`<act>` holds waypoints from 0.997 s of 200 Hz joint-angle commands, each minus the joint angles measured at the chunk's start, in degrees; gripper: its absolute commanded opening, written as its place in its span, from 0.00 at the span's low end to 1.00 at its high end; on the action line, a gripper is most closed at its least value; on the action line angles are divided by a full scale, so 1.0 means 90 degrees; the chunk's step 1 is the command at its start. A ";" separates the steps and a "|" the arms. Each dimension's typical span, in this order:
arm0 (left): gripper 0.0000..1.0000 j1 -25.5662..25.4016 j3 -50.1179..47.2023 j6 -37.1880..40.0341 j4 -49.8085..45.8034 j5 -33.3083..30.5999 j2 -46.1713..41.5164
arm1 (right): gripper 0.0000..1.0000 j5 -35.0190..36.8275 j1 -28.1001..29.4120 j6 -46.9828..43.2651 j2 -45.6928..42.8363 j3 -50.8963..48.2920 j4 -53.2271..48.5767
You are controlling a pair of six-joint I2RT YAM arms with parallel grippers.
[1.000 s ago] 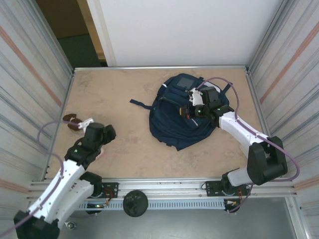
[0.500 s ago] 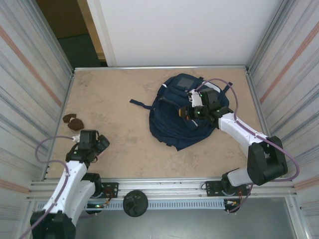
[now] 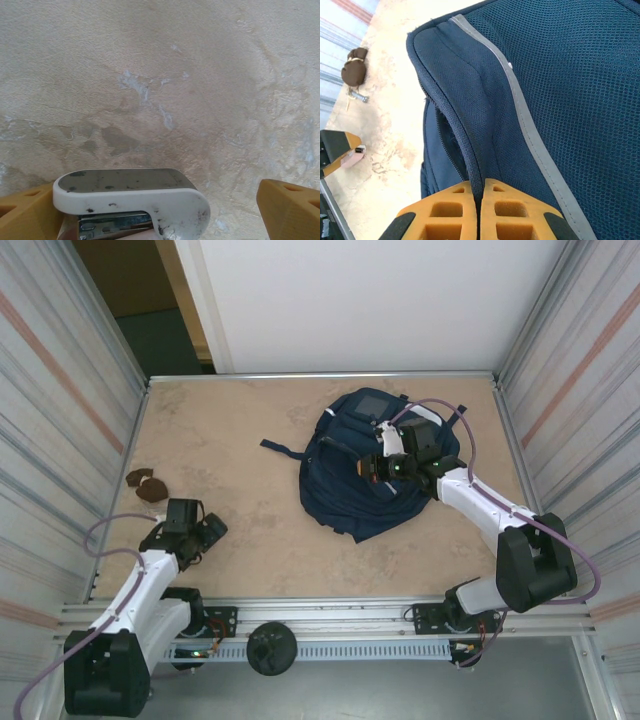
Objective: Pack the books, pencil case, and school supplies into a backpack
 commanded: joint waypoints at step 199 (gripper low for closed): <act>0.86 -0.2509 0.1274 0.0398 -0.0491 -0.1289 0.1919 | 0.02 0.0139 0.0261 -0.0293 0.0246 0.0113 -0.0097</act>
